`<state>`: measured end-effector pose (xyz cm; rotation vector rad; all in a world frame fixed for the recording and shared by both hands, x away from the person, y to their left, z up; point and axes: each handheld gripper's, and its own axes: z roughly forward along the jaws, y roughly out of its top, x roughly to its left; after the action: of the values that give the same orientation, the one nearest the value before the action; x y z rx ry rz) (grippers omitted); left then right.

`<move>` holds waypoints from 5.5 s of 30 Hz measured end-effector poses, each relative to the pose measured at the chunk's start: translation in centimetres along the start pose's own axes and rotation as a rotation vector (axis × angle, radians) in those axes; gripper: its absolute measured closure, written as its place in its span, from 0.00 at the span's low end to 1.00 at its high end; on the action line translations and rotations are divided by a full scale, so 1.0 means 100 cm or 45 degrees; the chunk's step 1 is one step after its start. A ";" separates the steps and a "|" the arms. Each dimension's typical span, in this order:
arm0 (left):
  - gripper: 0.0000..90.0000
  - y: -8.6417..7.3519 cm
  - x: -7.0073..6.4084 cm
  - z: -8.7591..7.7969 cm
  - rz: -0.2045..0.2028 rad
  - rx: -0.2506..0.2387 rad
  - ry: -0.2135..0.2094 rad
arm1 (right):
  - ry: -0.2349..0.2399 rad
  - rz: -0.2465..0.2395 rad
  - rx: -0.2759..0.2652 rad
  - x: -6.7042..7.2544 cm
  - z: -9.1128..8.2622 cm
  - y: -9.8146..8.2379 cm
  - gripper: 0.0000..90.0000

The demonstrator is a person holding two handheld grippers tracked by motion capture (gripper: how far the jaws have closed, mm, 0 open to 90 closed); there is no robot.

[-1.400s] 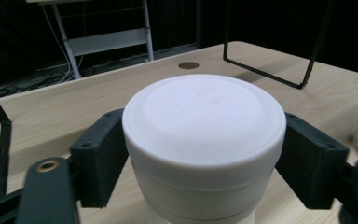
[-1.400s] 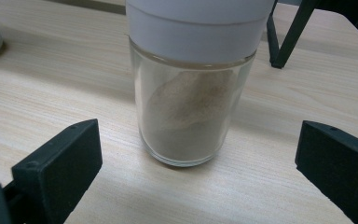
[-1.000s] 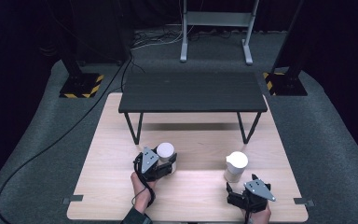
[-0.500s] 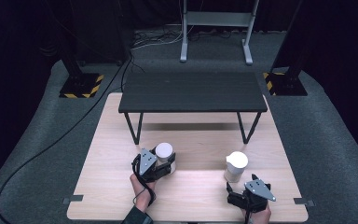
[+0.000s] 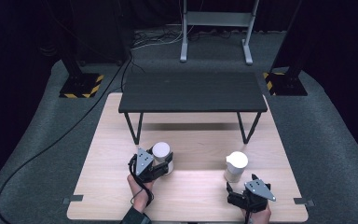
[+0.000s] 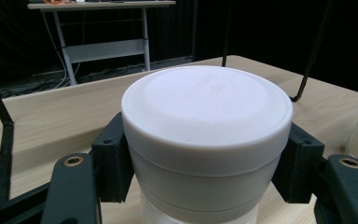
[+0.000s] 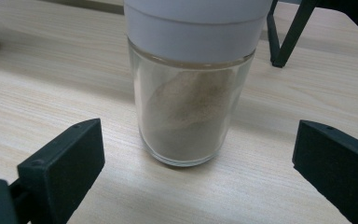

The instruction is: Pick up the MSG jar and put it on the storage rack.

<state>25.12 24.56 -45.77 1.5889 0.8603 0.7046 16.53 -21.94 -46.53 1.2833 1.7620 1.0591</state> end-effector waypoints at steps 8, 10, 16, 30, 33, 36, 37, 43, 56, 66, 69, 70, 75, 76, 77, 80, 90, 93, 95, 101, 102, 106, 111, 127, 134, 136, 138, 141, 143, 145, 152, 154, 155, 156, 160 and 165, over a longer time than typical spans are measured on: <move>0.38 0.008 0.002 -0.008 0.014 -0.015 0.006 | 0.001 -0.005 -0.001 0.000 0.000 0.000 0.01; 0.38 0.011 0.003 -0.009 0.017 -0.015 0.009 | 0.003 -0.003 -0.004 0.000 0.000 -0.001 0.01; 0.38 0.018 0.006 -0.011 0.029 -0.013 0.013 | 0.009 -0.008 0.002 -0.001 0.000 0.000 0.01; 0.38 0.029 0.011 -0.016 0.030 -0.028 0.016 | 0.026 0.010 -0.022 -0.004 -0.001 -0.003 0.01; 0.38 0.031 0.012 -0.017 0.031 -0.027 0.016 | 0.022 0.013 -0.019 -0.004 -0.001 -0.003 0.02; 0.38 0.032 0.014 -0.017 0.028 -0.029 0.010 | 0.021 0.012 -0.016 -0.004 -0.001 -0.002 0.02; 0.38 0.034 0.015 -0.018 0.029 -0.027 0.012 | 0.021 0.012 -0.016 -0.004 -0.001 -0.002 0.02; 0.38 0.038 0.018 -0.019 0.030 -0.028 0.010 | 0.017 0.013 -0.018 -0.003 -0.001 -0.003 0.02; 0.38 0.051 0.023 -0.023 0.053 -0.051 0.014 | 0.014 0.013 -0.012 -0.003 -0.001 -0.002 0.02; 0.38 0.060 0.026 -0.023 0.066 -0.050 0.019 | 0.011 0.003 0.003 -0.002 0.000 0.000 0.02; 0.38 0.062 0.029 -0.022 0.048 -0.048 0.007 | 0.013 0.000 0.005 -0.002 0.001 0.001 0.02; 0.38 0.062 0.030 -0.022 0.046 -0.048 0.005 | 0.012 0.000 0.006 -0.002 0.001 0.001 0.02; 0.38 0.065 0.031 -0.022 0.049 -0.043 0.009 | 0.013 0.001 0.006 -0.002 0.001 0.001 0.02; 0.38 0.066 0.031 -0.022 0.048 -0.043 0.010 | 0.012 0.002 0.007 -0.002 0.001 0.001 0.02; 0.38 0.066 0.031 -0.022 0.048 -0.042 0.010 | 0.011 0.001 0.009 -0.002 0.001 0.001 0.02; 0.38 0.068 0.032 -0.022 0.048 -0.043 0.010 | 0.011 0.001 0.009 -0.002 0.001 0.001 0.02; 0.38 0.075 0.035 -0.023 0.060 -0.043 0.022 | 0.011 0.003 0.015 -0.002 0.001 0.002 0.02; 0.38 0.077 0.036 -0.023 0.060 -0.047 0.026 | 0.011 0.002 0.017 -0.002 0.001 0.002 0.02; 0.38 0.078 0.037 -0.023 0.057 -0.047 0.025 | 0.012 0.003 0.015 -0.002 0.001 0.002 0.02; 0.38 0.081 0.040 -0.024 0.058 -0.047 0.033 | 0.012 0.005 0.018 -0.002 0.001 0.003 0.02; 0.38 0.081 0.040 -0.024 0.056 -0.047 0.034 | 0.012 0.005 0.019 -0.002 0.001 0.003 0.02; 0.38 0.085 0.043 -0.025 0.056 -0.048 0.042 | 0.014 0.008 0.017 -0.002 0.001 0.002 0.02; 0.38 0.088 0.047 -0.027 0.057 -0.053 0.054 | 0.013 0.009 0.017 -0.002 0.001 0.002 0.02; 0.38 0.100 0.057 -0.026 0.043 -0.056 0.058 | 0.017 0.010 0.020 -0.003 0.001 0.003 0.02; 0.38 0.108 0.062 -0.028 0.054 -0.056 0.078 | 0.016 0.008 0.021 -0.003 0.002 0.003 0.02; 0.38 0.110 0.063 -0.028 0.053 -0.058 0.084 | 0.016 0.008 0.021 -0.003 0.002 0.003 0.02; 0.38 0.112 0.064 -0.028 0.053 -0.059 0.090 | 0.017 0.008 0.022 -0.003 0.002 0.003 0.02; 0.38 0.113 0.066 -0.028 0.051 -0.060 0.099 | 0.018 0.007 0.023 -0.003 0.002 0.003 0.02; 0.38 0.114 0.067 -0.028 0.049 -0.057 0.106 | 0.018 0.009 0.023 -0.003 0.002 0.003 0.02; 0.38 0.115 0.069 -0.028 0.048 -0.055 0.114 | 0.018 0.010 0.022 -0.003 0.002 0.003 0.02; 0.38 0.117 0.073 -0.028 0.040 -0.053 0.130 | 0.017 0.007 0.027 -0.003 0.002 0.004 0.02; 0.38 0.119 0.075 -0.028 0.040 -0.049 0.129 | 0.017 0.006 0.027 -0.003 0.002 0.004 0.02; 0.38 0.120 0.076 -0.028 0.040 -0.047 0.130 | 0.017 0.005 0.027 -0.003 0.002 0.004 0.02; 0.38 0.121 0.076 -0.028 0.042 -0.045 0.130 | 0.019 0.004 0.026 -0.003 0.002 0.004 0.02; 0.38 0.124 0.078 -0.027 0.044 -0.051 0.139 | 0.017 0.002 0.027 -0.002 0.002 0.004 0.02; 0.38 0.128 0.080 -0.028 0.047 -0.060 0.146 | 0.015 0.002 0.027 -0.002 0.002 0.004 0.02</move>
<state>29.25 31.58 -32.72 1.5377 0.8934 0.8432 16.92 -22.04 -46.26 1.2940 1.7859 1.0538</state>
